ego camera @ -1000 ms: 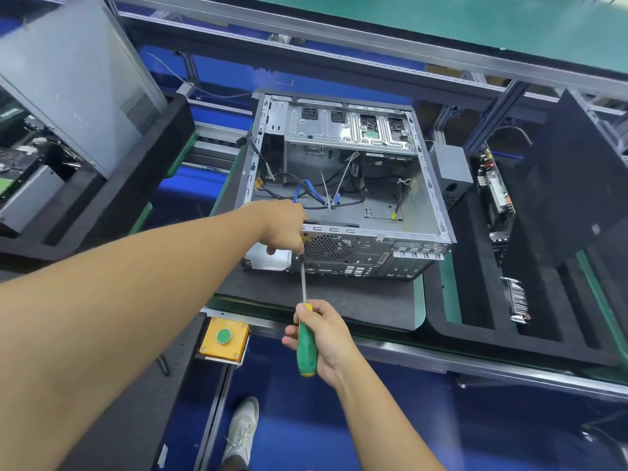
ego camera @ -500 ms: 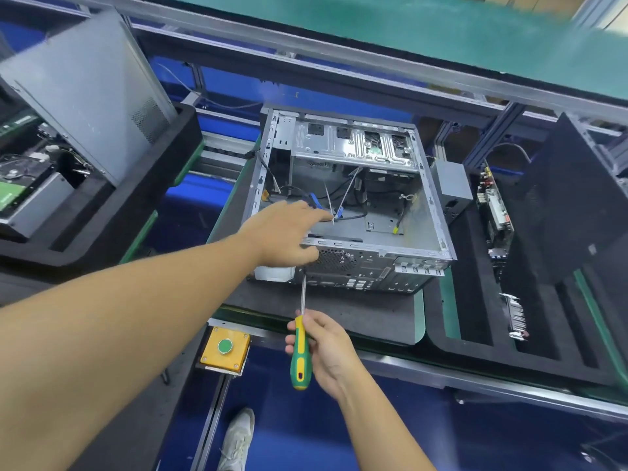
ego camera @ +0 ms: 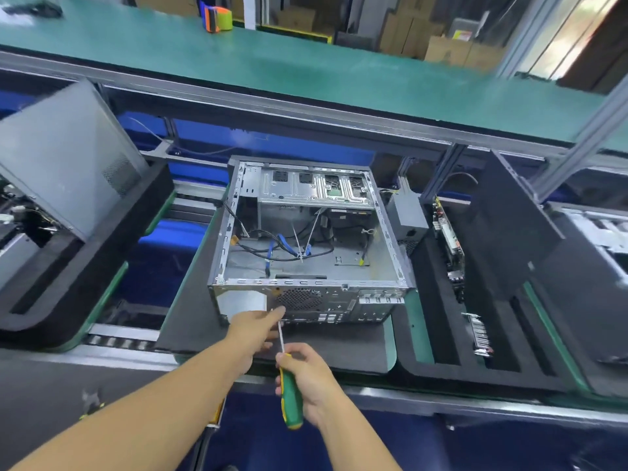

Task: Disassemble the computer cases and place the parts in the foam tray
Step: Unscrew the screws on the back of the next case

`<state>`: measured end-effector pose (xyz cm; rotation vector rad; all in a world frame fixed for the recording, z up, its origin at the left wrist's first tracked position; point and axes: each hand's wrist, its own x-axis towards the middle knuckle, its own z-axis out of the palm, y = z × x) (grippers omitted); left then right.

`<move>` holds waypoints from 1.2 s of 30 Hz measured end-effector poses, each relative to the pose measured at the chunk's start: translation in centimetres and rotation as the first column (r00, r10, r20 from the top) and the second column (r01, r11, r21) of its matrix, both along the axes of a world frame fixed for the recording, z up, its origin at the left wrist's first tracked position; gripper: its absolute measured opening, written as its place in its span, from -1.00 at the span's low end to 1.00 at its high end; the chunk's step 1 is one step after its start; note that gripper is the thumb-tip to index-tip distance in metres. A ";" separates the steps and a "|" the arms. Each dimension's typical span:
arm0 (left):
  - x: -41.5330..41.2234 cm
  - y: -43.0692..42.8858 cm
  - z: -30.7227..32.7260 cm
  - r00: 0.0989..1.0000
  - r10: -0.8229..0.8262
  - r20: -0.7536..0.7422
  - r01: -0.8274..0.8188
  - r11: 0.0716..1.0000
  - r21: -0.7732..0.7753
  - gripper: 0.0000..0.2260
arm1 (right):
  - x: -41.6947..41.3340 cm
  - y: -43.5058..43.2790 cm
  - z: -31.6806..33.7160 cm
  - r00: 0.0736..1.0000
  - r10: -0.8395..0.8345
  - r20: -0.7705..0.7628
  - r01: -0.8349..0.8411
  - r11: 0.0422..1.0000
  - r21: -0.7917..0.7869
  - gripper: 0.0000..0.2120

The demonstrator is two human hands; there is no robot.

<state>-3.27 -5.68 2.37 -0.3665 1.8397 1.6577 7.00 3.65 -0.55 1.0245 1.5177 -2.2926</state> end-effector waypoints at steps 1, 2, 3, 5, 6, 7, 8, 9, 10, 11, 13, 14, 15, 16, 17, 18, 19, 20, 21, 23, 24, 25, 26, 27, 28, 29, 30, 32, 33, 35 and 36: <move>-0.1 0.5 -0.1 0.999 0.036 0.019 -0.036 0.999 0.003 -0.80 | 0.0 0.2 0.2 1.000 0.015 0.004 -0.015 1.000 0.015 -0.85; -0.3 0.8 -0.4 0.998 0.063 0.027 -0.063 0.998 -0.005 -0.81 | 0.0 0.4 0.3 0.999 0.032 0.008 -0.033 0.999 0.034 -0.85; -0.5 1.0 -0.6 0.996 0.082 0.025 -0.081 0.996 -0.022 -0.83 | 0.0 0.6 0.5 0.999 0.047 0.012 -0.048 0.998 0.050 -0.85; -0.6 1.0 -1.0 0.994 0.105 0.028 -0.104 0.994 -0.042 -0.90 | -0.1 0.9 1.0 0.997 0.071 0.020 -0.072 0.995 0.064 -0.84; -0.6 1.0 -1.2 0.993 0.111 0.041 -0.110 0.993 -0.036 -0.92 | -0.1 1.0 1.2 0.996 0.087 0.026 -0.089 0.994 0.070 -0.85; -0.7 0.9 -1.3 0.992 0.114 0.057 -0.112 0.993 -0.028 -0.92 | 0.0 1.3 1.5 0.993 0.114 0.037 -0.117 0.990 0.081 -0.87; -0.6 1.0 -1.4 0.992 0.106 0.072 -0.104 0.994 -0.029 -0.91 | 0.3 1.6 1.7 0.987 0.150 0.055 -0.155 0.983 0.097 -0.91; -0.5 0.8 -1.5 0.991 0.103 0.081 -0.102 0.994 -0.026 -0.90 | 0.4 2.0 1.9 0.976 0.201 0.079 -0.210 0.969 0.127 -0.94; -0.4 0.7 -1.5 0.993 0.084 0.082 -0.083 0.996 -0.020 -0.89 | 0.7 2.4 2.0 0.967 0.237 0.097 -0.250 0.955 0.157 -0.95; -0.1 0.6 -1.4 0.997 0.038 0.063 -0.037 0.999 -0.026 -0.89 | 1.0 3.0 1.9 0.964 0.244 0.102 -0.259 0.950 0.175 -0.95; 0.5 0.4 -1.1 0.986 -0.160 -0.055 0.155 0.984 -0.083 -0.91 | 1.7 4.0 1.8 0.986 0.159 0.058 -0.166 0.974 0.153 -0.93; 0.9 0.4 -0.8 0.944 -0.301 -0.136 0.285 0.950 -0.125 -0.92 | 2.0 4.4 1.8 0.997 0.078 0.022 -0.080 0.990 0.120 -0.92; 1.3 0.6 -0.2 0.871 -0.443 -0.213 0.411 0.894 -0.179 -0.92 | 2.2 4.8 1.8 1.000 -0.006 -0.015 0.008 0.996 0.092 -0.88; 1.7 1.0 0.5 0.774 -0.570 -0.276 0.513 0.820 -0.255 -0.92 | 2.3 5.1 1.8 0.996 -0.077 -0.047 0.081 0.994 0.078 -0.84; 2.1 1.7 1.1 0.669 -0.669 -0.324 0.573 0.742 -0.349 -0.93 | 2.4 5.3 1.8 0.989 -0.124 -0.076 0.130 0.988 0.082 -0.81; 2.4 2.4 1.6 0.571 -0.738 -0.360 0.586 0.673 -0.451 -0.92 | 2.6 5.5 2.0 0.984 -0.146 -0.099 0.156 0.982 0.102 -0.79; 2.8 3.2 2.1 0.495 -0.778 -0.387 0.562 0.626 -0.540 -0.91 | 2.7 5.7 2.2 0.981 -0.155 -0.115 0.170 0.977 0.128 -0.77; 3.1 4.0 2.6 0.446 -0.802 -0.397 0.520 0.593 -0.614 -0.90 | 2.9 5.9 2.4 0.979 -0.163 -0.126 0.181 0.972 0.150 -0.77; 3.4 4.7 2.9 0.417 -0.818 -0.396 0.479 0.568 -0.670 -0.88 | 3.2 6.1 2.6 0.976 -0.174 -0.132 0.194 0.967 0.163 -0.77; 3.9 5.6 3.2 0.411 -0.831 -0.375 0.426 0.539 -0.727 -0.80 | 3.8 6.7 2.9 0.973 -0.196 -0.119 0.215 0.961 0.175 -0.80; 4.3 5.9 3.4 0.410 -0.834 -0.368 0.414 0.530 -0.740 -0.77 | 4.2 7.0 3.1 0.973 -0.202 -0.107 0.218 0.961 0.169 -0.81; 4.5 6.2 3.4 0.396 -0.839 -0.372 0.406 0.524 -0.749 -0.78 | 4.5 7.3 3.2 0.974 -0.205 -0.094 0.217 0.965 0.148 -0.83; 4.8 6.4 3.5 0.365 -0.851 -0.377 0.398 0.509 -0.763 -0.84 | 4.8 7.6 3.3 0.976 -0.204 -0.082 0.212 0.971 0.112 -0.83; 4.9 6.7 3.7 0.321 -0.868 -0.380 0.393 0.487 -0.780 -0.91 | 5.1 7.9 3.5 0.977 -0.202 -0.071 0.206 0.976 0.070 -0.84; 5.0 6.9 3.8 0.282 -0.884 -0.372 0.393 0.460 -0.796 -0.91 | 5.4 8.2 3.6 0.978 -0.197 -0.065 0.200 0.979 0.037 -0.84; 5.0 7.2 4.0 0.250 -0.897 -0.365 0.407 0.439 -0.801 -0.88 | 5.8 8.6 3.7 0.979 -0.191 -0.070 0.193 0.981 0.023 -0.85; 5.0 7.4 4.4 0.210 -0.907 -0.364 0.415 0.420 -0.807 -0.85 | 6.1 9.1 3.7 0.979 -0.186 -0.088 0.189 0.981 0.029 -0.87; 4.6 7.8 5.5 0.076 -0.888 -0.453 0.374 0.446 -0.813 -0.80 | 6.6 10.6 4.0 0.971 -0.196 -0.137 0.210 0.973 0.099 -0.90; 4.3 7.8 6.2 -0.012 -0.830 -0.557 0.329 0.523 -0.786 -0.79 | 6.7 11.6 4.2 0.963 -0.220 -0.155 0.245 0.955 0.168 -0.91; 3.0 7.6 8.1 -0.186 -0.692 -0.698 0.241 0.656 -0.715 -0.78 | 6.3 14.5 4.9 0.940 -0.303 -0.155 0.339 0.871 0.356 -0.96; 2.0 7.4 9.1 -0.230 -0.655 -0.720 0.196 0.694 -0.693 -0.78 | 6.1 16.2 5.2 0.928 -0.344 -0.141 0.370 0.815 0.447 -0.95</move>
